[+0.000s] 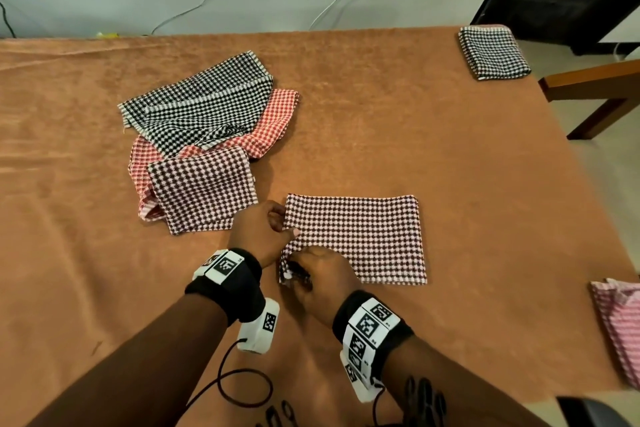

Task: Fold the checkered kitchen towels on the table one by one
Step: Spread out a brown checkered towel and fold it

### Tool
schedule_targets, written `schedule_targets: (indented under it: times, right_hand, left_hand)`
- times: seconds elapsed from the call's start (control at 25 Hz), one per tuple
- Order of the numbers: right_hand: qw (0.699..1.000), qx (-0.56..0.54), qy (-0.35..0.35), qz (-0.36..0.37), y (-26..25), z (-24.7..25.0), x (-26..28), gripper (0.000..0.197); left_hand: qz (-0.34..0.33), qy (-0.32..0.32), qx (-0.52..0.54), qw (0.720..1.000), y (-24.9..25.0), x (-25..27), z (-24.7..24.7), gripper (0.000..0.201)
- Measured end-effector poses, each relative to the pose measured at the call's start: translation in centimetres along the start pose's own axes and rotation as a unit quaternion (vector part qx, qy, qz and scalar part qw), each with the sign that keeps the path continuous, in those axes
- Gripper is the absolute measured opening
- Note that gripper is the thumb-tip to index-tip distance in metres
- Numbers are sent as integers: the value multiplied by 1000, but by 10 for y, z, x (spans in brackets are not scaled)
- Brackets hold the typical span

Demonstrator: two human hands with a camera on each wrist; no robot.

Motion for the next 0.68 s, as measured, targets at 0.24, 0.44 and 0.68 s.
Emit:
schedule_targets:
  times: [0.24, 0.44, 0.68]
  right_hand:
    - [980, 152, 53, -118, 50, 70, 28, 58]
    - [952, 233, -114, -163, 97, 42, 31, 76]
    - [950, 223, -108, -191, 128, 46, 46, 76]
  left_hand:
    - [-261, 18, -163, 951, 72, 43, -29, 73]
    - [-301, -87, -375, 872, 54, 43, -107, 97]
    - [-290, -61, -442, 846, 38, 35, -111, 99]
Point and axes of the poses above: each hand's wrist, its own x-axis away from the middle knuckle, its own z-axis out of the back of the hand, y = z × x, the point moved 9 cm from there along -x, towards the middle knuckle, and after that the axes turned 9 degrees about z, right-handed, at the moved point
